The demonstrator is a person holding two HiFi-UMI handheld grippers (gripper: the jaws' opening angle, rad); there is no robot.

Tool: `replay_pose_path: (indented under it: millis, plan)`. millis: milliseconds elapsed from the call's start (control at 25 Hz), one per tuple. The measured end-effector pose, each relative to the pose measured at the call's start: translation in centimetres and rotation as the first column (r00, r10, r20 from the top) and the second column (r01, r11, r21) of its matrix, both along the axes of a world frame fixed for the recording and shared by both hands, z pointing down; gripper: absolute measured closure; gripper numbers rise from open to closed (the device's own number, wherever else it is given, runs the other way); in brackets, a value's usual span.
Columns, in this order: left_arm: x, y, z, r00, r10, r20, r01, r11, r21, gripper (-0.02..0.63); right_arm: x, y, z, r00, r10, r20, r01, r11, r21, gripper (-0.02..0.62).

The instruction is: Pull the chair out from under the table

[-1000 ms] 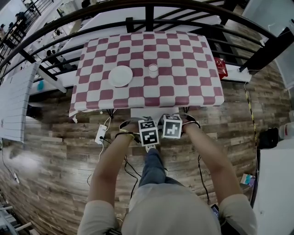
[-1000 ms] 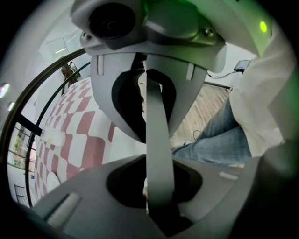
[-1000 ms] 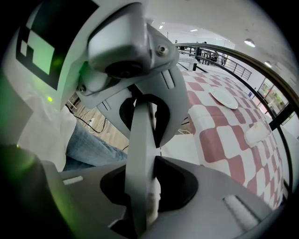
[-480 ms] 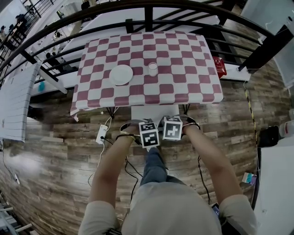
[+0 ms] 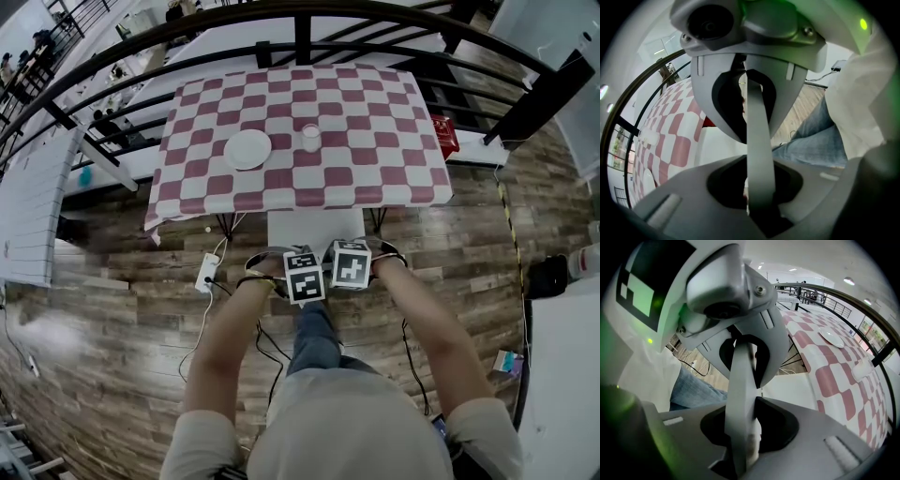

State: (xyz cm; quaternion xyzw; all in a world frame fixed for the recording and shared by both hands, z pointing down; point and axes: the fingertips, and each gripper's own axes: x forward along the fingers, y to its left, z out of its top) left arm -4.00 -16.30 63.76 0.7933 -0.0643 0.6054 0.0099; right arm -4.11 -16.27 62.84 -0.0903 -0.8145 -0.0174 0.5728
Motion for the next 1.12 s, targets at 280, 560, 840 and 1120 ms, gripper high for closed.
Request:
replay_pose_path:
  millis: [280,560,840,1120]
  plan:
    - [0.1,1.8,0.0,1.0,0.009,0.0,-0.009,1.0,-0.001,0.528,0.1,1.8,0.0,1.0,0.005,-0.005,-0.005,1.0,-0.008,0.517]
    - [0.2,3.5,0.1,1.0,0.013,0.0,-0.013,1.0,0.0,0.528,0.2,3.6,0.1,1.0,0.011,-0.005,-0.011,1.0,-0.009,0.517]
    - [0.4,5.3,-0.1,1.0,0.009,-0.001,-0.009,1.0,-0.002,0.528,0.5,5.2,-0.1,1.0,0.018,-0.004,-0.018,1.0,-0.011,0.515]
    - [0.6,7.1,0.0,1.0,0.002,0.0,-0.002,1.0,-0.002,0.529,0.6,6.9,0.1,1.0,0.016,0.002,-0.016,1.0,-0.008,0.515]
